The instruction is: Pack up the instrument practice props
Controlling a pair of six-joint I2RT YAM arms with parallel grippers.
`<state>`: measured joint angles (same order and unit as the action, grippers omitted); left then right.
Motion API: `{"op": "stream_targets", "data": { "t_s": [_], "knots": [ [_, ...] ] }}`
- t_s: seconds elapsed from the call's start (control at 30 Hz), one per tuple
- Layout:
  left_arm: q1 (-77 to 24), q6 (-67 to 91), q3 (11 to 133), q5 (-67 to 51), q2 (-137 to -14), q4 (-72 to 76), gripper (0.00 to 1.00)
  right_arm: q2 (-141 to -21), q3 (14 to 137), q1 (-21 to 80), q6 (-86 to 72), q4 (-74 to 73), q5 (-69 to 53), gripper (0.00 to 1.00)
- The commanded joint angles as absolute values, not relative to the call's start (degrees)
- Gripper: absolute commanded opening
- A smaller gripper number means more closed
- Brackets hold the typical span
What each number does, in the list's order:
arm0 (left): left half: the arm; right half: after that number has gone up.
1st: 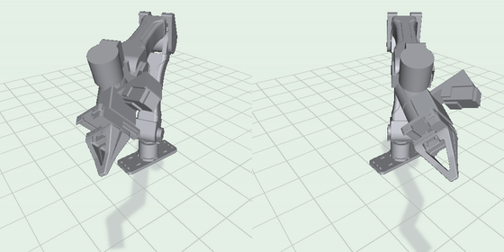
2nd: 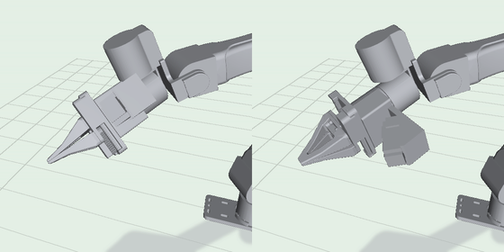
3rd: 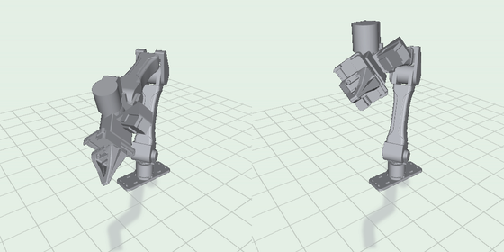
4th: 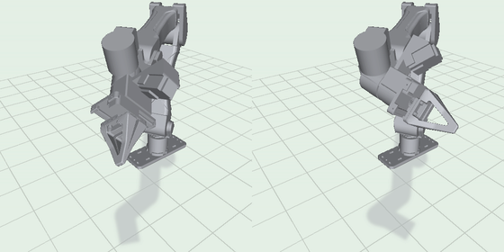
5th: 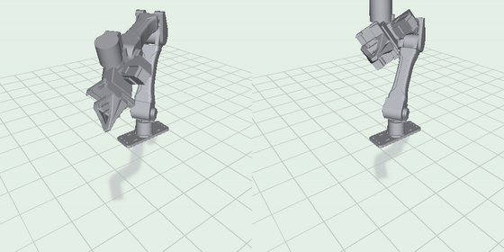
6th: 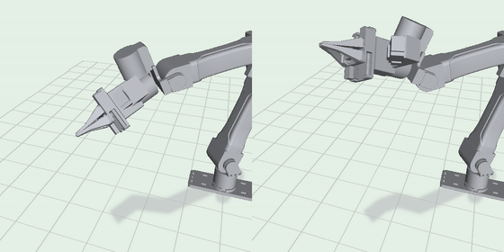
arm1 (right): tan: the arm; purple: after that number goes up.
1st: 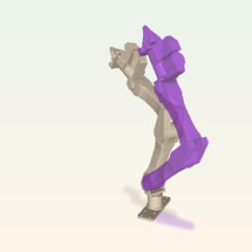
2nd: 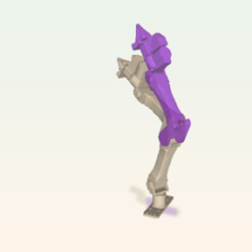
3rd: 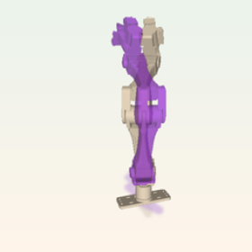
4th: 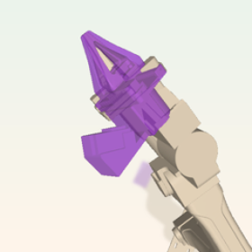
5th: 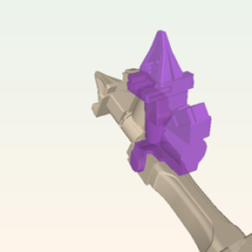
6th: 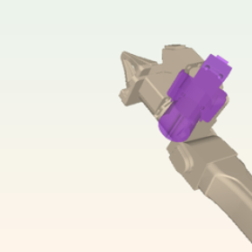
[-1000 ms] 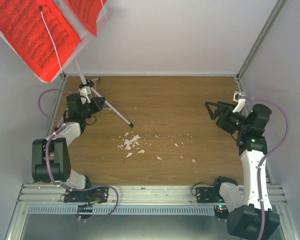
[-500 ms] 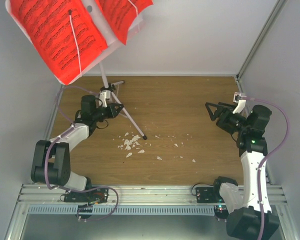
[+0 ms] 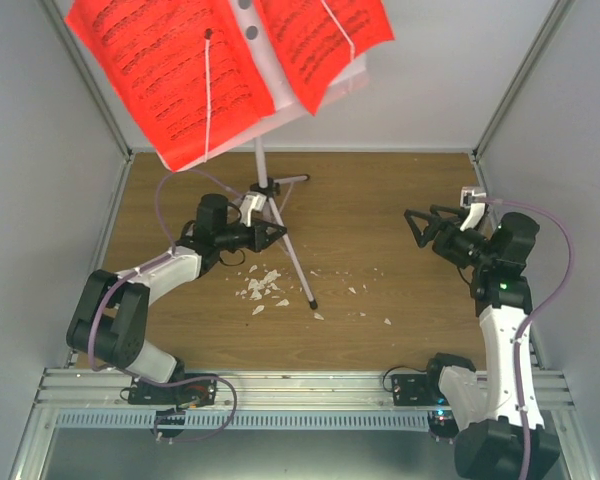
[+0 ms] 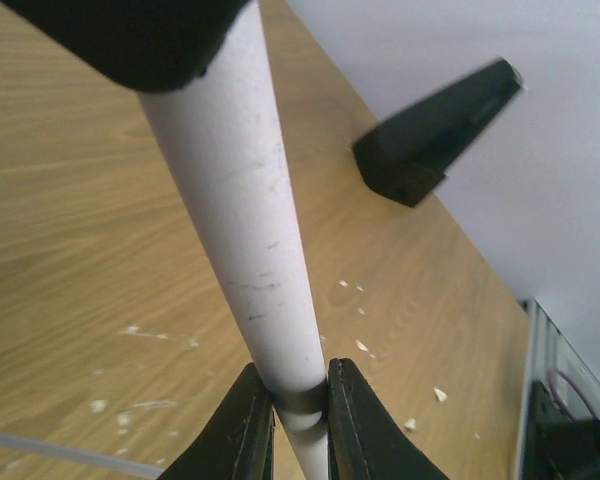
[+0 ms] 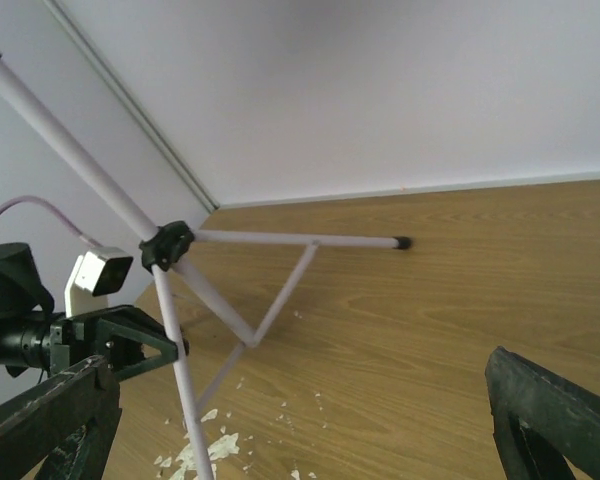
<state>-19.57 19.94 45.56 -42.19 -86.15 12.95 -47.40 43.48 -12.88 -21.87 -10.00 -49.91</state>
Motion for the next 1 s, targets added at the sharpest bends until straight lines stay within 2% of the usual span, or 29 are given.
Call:
{"op": "stream_targets", "data": {
  "t_s": [0.0,0.37,0.57,0.6,0.77,0.87,0.97],
  "knots": [
    [-24.93,11.75,48.57,-50.00,-88.52,13.02,0.00,-46.21,42.44,-9.99,-20.00,-7.19,-49.48,1.00],
    [-29.18,4.69,61.08,-58.41,-98.49,6.81,0.00,-45.40,37.86,-5.40,-21.26,-0.48,-47.67,1.00],
    [-29.62,2.35,65.07,-57.50,-102.66,3.26,0.01,-46.21,37.03,-3.52,-20.45,2.00,-46.30,0.99],
    [-29.62,2.49,64.98,-56.64,-102.68,3.32,0.05,-46.27,36.82,-3.11,-20.23,2.81,-45.65,0.99],
    [-29.62,3.13,63.32,-51.07,-100.97,4.31,0.43,-47.60,35.95,-0.49,-19.69,8.43,-42.69,0.97],
    [-29.62,3.62,61.37,-47.21,-98.39,5.62,0.61,-50.13,36.71,2.71,-19.48,11.00,-40.62,0.93],
    [-29.41,4.91,58.63,-41.66,-94.87,7.08,0.73,-53.53,38.12,6.01,-18.77,13.67,-38.66,0.88]
  ]
}}
